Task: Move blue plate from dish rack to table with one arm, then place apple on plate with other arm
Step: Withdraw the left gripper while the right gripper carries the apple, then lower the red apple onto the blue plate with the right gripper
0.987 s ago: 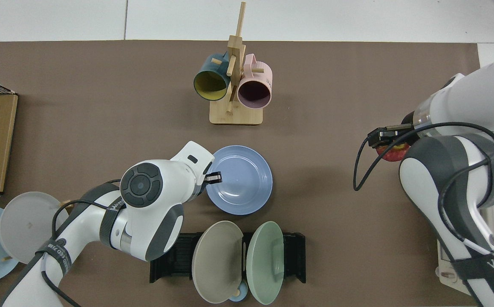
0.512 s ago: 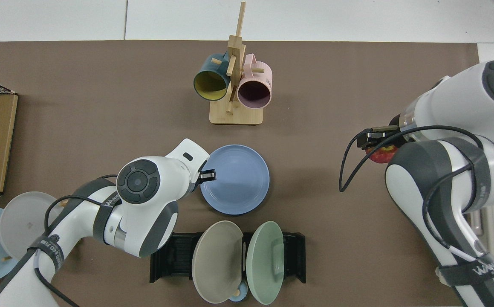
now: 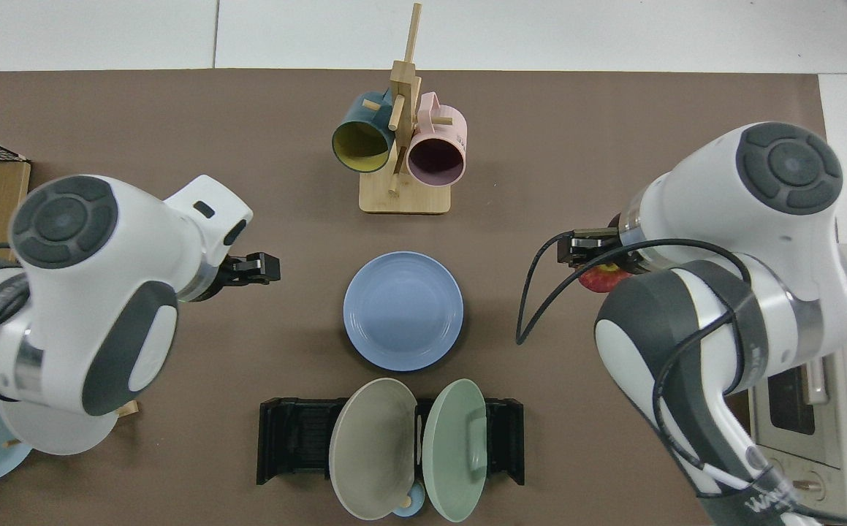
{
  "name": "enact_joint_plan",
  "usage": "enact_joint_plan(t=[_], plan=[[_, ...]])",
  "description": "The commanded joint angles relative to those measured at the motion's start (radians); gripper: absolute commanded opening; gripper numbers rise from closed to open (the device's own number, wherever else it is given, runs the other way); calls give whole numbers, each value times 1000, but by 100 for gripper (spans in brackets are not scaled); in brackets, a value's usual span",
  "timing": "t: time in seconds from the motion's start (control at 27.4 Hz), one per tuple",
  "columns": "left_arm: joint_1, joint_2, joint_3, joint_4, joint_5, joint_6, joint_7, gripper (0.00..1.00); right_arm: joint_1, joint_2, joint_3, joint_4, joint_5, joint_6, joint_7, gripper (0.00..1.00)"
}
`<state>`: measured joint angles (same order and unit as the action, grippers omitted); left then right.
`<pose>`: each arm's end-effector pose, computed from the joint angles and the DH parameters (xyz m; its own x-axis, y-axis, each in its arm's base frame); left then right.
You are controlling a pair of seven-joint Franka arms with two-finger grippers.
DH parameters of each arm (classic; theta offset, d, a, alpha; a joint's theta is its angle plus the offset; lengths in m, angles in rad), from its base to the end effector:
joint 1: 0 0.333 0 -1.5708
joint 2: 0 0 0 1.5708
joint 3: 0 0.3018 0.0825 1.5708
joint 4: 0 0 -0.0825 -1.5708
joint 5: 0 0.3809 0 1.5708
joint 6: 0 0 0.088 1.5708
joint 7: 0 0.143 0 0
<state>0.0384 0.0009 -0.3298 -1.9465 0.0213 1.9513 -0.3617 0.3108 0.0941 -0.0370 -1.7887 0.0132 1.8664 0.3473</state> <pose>0.5331 -0.1576 0.4288 0.9980 0.0623 0.0105 0.0625 -0.9979 -0.0169 0.5617 0.1598 0.4429 0.9968 -0.0772 -0.0185 -0.0773 -0.9970 -0.0030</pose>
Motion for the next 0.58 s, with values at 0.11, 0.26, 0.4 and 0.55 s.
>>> enact_joint_plan(t=[0.11, 0.26, 0.4, 0.55], plan=[[1, -22, 113, 138, 0, -230, 184, 100, 129, 2, 0, -8, 10, 36, 154, 0], [-2, -67, 193, 170, 0, -299, 297, 100, 204, 19, 0, -8, 10, 69, 245, 0], [5, -110, 242, 169, -3, -315, 360, 100, 292, 65, 0, -5, 1, 86, 335, 0], [9, -113, 250, 169, -33, -293, 360, 100, 324, 116, 0, 24, 7, 128, 384, 0]])
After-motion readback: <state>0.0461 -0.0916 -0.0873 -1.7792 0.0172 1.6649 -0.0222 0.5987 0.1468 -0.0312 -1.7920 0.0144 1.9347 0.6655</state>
